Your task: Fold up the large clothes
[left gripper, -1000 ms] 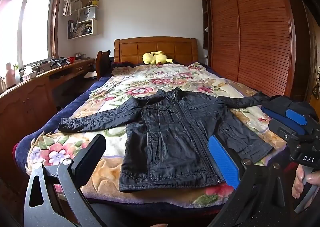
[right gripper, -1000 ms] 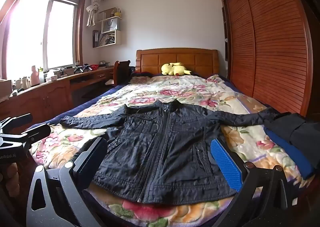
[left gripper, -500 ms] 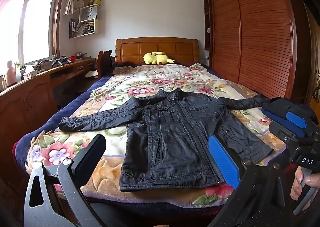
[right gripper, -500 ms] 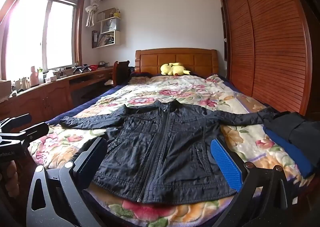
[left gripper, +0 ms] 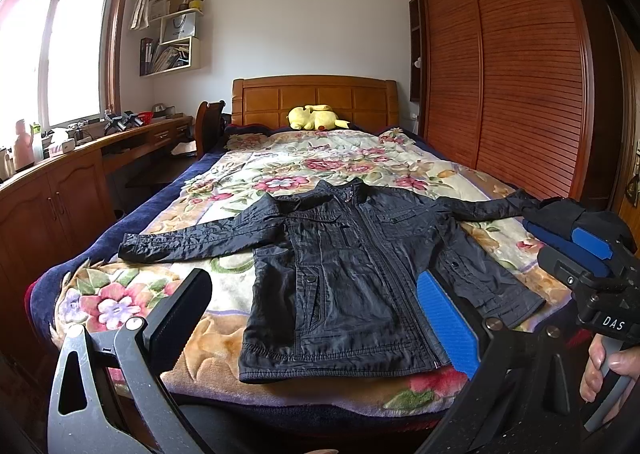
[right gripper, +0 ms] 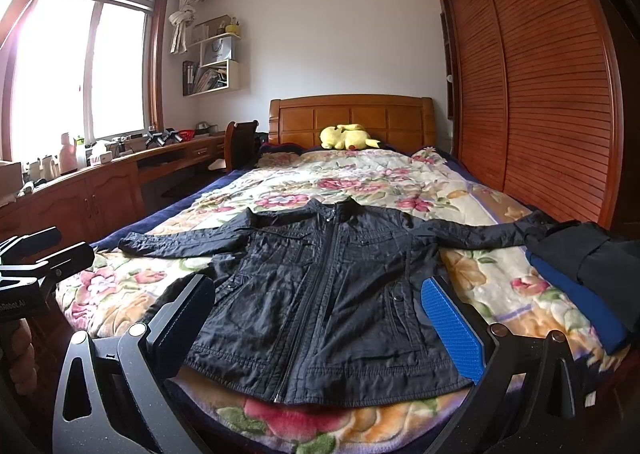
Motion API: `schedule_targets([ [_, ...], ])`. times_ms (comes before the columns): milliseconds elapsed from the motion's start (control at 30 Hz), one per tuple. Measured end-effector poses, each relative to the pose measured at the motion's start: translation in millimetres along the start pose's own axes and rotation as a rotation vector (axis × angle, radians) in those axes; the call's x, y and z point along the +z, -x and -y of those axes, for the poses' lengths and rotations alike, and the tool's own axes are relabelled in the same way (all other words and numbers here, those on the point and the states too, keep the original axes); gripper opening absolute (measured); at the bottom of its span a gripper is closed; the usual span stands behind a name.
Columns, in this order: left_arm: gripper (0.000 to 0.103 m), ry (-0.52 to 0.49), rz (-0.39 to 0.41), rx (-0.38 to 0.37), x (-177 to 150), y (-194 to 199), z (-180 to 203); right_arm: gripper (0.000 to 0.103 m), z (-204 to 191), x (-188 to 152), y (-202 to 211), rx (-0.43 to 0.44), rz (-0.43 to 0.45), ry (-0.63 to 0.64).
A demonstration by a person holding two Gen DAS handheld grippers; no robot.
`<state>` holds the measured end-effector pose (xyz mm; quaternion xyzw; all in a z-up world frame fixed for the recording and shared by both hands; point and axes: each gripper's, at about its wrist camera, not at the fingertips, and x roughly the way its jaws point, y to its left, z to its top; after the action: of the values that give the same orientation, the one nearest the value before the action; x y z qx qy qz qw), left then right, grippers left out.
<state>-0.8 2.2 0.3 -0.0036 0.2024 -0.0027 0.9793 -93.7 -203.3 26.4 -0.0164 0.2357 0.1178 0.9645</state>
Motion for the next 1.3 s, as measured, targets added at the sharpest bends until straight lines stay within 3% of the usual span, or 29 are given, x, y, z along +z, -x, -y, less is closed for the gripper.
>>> schedule_targets([
  [1300,0.103,0.005,-0.004,-0.003,-9.2,-2.2,-3.4,0.103,-0.3,-0.9,1.8,0.004,-0.002,-0.005],
])
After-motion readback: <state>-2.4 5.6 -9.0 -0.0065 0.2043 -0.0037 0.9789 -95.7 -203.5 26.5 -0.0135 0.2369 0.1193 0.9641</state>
